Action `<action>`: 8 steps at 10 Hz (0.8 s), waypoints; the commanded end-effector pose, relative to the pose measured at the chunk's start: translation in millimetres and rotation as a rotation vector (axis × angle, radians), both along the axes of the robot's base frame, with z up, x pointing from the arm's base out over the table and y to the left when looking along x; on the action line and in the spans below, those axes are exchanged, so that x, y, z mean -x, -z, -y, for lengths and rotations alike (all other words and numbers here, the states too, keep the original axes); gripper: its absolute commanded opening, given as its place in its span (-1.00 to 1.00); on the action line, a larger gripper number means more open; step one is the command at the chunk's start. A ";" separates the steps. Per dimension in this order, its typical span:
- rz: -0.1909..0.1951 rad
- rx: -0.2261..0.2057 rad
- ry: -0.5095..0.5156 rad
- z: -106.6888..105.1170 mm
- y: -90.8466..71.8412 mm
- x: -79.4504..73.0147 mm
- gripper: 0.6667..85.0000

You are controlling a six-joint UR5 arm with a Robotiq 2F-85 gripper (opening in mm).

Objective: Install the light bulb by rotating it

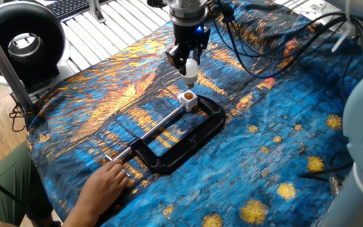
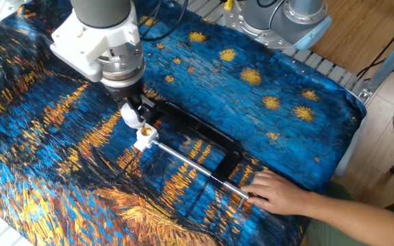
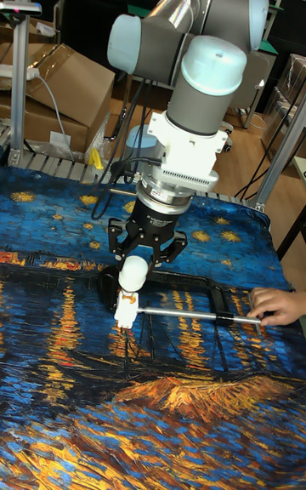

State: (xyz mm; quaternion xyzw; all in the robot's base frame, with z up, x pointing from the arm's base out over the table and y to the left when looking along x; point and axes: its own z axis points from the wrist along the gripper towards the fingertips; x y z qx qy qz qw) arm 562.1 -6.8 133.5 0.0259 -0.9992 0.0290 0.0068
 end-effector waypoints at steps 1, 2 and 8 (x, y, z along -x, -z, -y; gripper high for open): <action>0.035 -0.024 0.017 -8.6 1.7 -1.1 -0.99; 0.035 -0.026 0.017 -8.1 3.7 0.4 -0.99; 0.039 -0.027 0.028 -7.9 17.1 12.1 -0.99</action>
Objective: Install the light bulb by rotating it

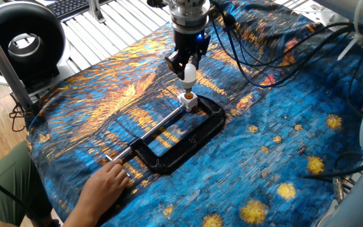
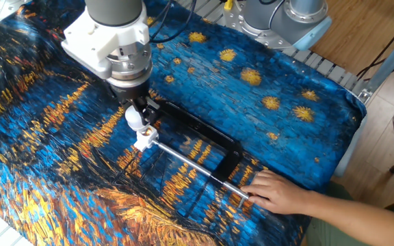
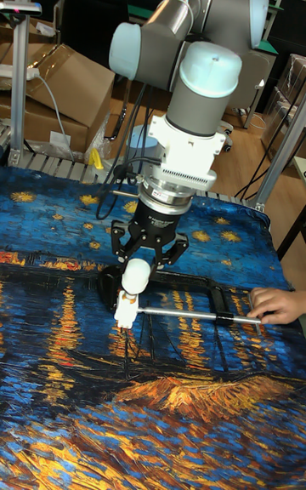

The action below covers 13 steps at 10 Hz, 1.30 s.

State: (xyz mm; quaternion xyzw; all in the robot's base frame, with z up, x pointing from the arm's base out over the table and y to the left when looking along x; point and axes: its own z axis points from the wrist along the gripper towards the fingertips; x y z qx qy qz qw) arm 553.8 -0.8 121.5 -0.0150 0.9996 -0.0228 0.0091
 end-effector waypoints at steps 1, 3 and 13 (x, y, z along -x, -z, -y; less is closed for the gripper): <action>0.007 -0.013 0.007 -1.5 6.3 5.1 -0.99; 0.001 -0.017 0.010 -2.9 6.1 8.6 -0.99; 0.011 -0.023 0.001 0.8 15.3 11.0 -0.99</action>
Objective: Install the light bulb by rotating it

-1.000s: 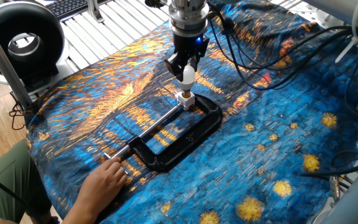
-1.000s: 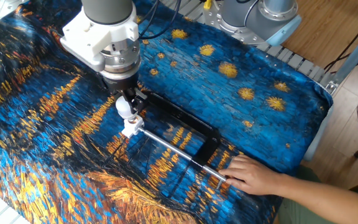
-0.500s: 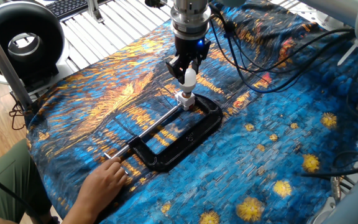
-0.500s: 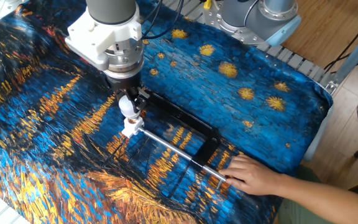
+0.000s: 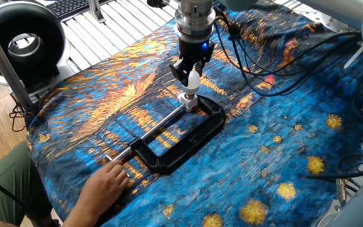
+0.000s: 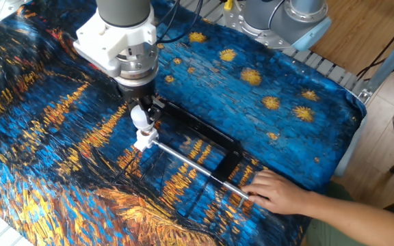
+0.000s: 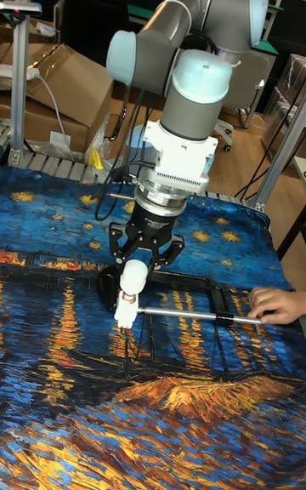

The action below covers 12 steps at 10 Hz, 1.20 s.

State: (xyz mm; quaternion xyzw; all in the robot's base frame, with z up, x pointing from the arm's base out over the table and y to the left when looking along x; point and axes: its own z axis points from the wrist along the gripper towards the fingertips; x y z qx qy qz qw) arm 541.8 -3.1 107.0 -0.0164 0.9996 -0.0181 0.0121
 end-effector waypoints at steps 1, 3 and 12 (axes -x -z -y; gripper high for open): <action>0.008 -0.015 0.005 -2.0 1.3 -2.1 -0.99; 0.012 -0.017 0.008 -3.1 3.5 -2.2 -0.99; 0.036 -0.022 0.015 -3.7 15.1 -4.9 -0.99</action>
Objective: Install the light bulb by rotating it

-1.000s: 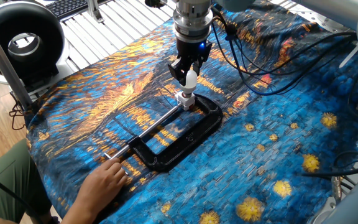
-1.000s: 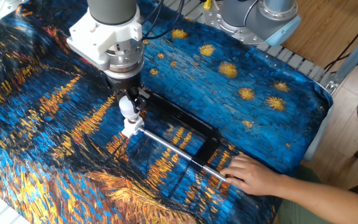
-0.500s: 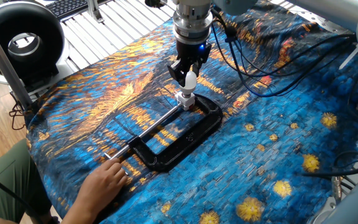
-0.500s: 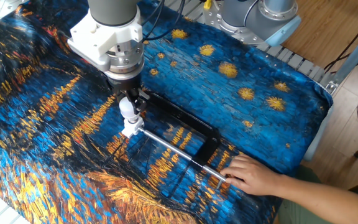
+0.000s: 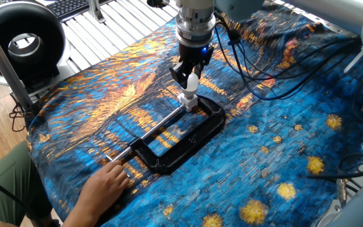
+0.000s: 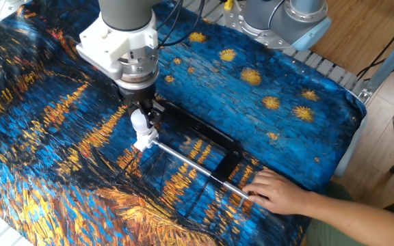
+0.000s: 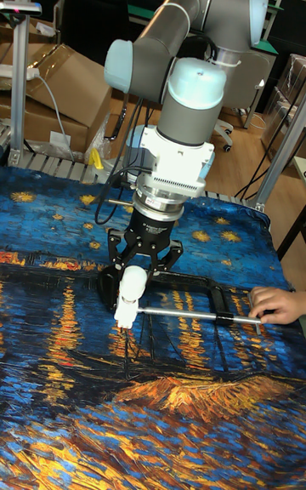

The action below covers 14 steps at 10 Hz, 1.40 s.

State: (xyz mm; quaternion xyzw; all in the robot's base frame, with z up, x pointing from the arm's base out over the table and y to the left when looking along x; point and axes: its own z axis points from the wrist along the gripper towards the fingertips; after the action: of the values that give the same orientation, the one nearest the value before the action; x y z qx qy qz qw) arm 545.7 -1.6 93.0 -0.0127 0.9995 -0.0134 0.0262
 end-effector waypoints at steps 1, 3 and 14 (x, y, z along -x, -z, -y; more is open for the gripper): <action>0.010 -0.014 0.009 -2.6 -1.2 -0.9 -0.99; 0.013 -0.020 0.017 -3.6 -2.7 -1.6 -0.99; 0.032 -0.027 0.020 -7.3 -1.4 -9.6 -0.99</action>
State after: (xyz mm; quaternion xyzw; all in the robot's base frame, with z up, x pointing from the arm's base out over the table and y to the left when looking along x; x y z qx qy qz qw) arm 552.1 3.4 93.1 -0.0059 0.9993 -0.0066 0.0369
